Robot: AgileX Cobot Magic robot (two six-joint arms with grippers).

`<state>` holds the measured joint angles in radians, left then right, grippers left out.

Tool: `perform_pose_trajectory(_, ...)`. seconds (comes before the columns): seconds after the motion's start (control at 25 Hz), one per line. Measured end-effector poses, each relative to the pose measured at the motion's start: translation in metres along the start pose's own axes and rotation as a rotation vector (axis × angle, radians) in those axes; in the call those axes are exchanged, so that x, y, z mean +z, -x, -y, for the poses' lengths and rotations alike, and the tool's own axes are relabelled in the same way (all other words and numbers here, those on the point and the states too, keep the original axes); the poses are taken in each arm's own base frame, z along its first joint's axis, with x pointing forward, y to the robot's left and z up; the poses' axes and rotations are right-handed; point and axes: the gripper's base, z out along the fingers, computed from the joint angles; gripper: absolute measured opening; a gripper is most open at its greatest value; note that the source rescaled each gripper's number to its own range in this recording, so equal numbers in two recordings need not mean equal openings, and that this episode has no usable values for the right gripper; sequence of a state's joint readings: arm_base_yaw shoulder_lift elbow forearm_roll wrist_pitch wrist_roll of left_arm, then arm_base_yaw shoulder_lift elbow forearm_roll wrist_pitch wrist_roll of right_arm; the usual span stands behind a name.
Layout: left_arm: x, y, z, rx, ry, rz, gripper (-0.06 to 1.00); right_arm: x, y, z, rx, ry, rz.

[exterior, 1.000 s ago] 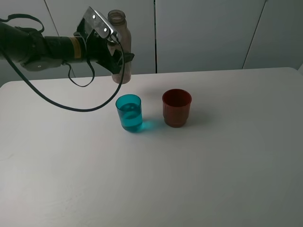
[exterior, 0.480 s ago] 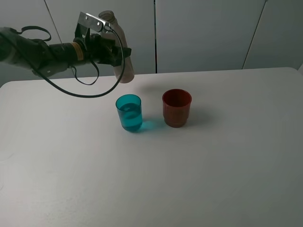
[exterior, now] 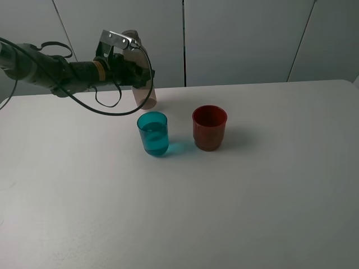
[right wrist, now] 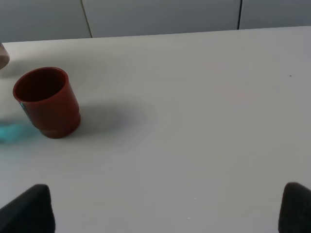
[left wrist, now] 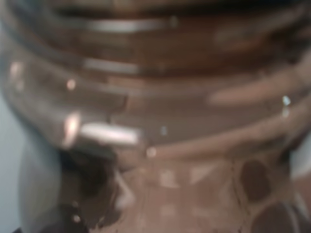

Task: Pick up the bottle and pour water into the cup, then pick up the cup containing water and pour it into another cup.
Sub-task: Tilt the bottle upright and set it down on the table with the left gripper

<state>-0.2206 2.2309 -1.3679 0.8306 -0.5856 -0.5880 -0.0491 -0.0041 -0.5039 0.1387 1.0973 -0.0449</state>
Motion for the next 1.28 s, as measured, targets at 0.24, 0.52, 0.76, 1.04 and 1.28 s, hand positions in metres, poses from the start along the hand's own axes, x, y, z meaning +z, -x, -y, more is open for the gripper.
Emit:
perform_pose_trajectory(0.24,0.000,0.000,0.001,-0.025,-0.011,0.003,0.00,0.000,0.000,0.000,0.000,0.000,0.000)
perform_pose_trajectory(0.52,0.000,-0.004,0.004,-0.012,-0.041,-0.047,0.00,0.000,0.000,0.000,0.000,0.000,0.000)
perform_pose_trajectory(0.76,0.000,-0.005,0.007,0.031,-0.074,-0.060,0.00,0.000,0.000,0.000,0.000,0.000,0.000)
perform_pose_trajectory(1.04,-0.001,-0.003,0.010,0.026,-0.113,-0.035,0.00,0.000,0.000,0.000,0.000,0.000,0.000)
perform_pose_trajectory(1.28,0.003,-0.012,0.013,0.019,-0.145,-0.040,0.00,0.000,0.000,0.000,0.000,0.000,0.000)
